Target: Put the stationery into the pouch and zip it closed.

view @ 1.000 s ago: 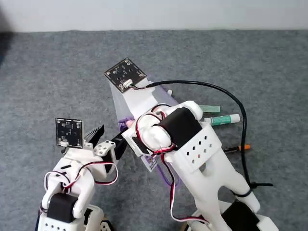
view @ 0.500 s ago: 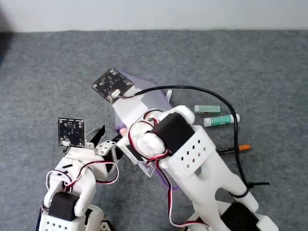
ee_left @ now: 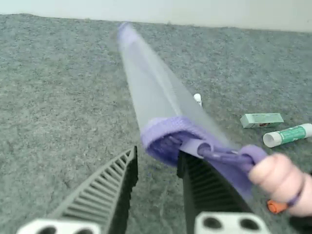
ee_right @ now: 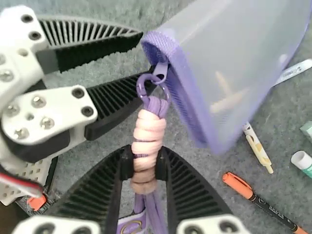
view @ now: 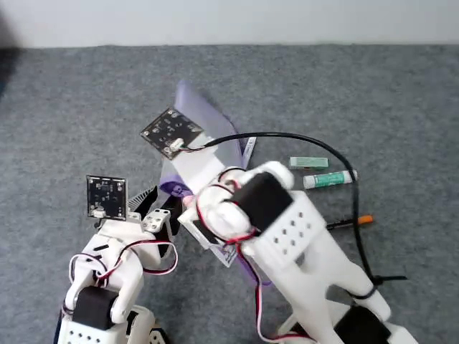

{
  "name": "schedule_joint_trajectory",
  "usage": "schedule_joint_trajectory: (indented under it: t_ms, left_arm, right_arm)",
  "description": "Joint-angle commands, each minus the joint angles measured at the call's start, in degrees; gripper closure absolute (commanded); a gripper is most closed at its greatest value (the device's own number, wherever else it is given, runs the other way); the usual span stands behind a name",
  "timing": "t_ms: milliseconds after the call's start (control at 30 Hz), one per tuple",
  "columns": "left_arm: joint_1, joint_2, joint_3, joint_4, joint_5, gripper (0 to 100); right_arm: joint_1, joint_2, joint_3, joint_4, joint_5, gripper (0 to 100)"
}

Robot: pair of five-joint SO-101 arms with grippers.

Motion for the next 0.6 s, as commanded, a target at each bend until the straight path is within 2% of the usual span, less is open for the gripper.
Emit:
schedule_joint_trajectory:
  t_ms: [0,233,567]
  left_arm:
    - [-0.26,-0.09,1.19,-1.85,0.18,90]
    - [-0.53,-0.09,2.07,-5.98,-2.99,91]
    - [-0.53,-0.09,2.07,-5.89,-2.99,91]
  right_arm:
    - [-0.22,-3.91,-0.35,2.15,2.46,99.1]
    - [-0.22,-3.82,0.53,1.80,4.40,99.1]
    - [-0.04,-4.53,8.18,1.54,4.31,99.1]
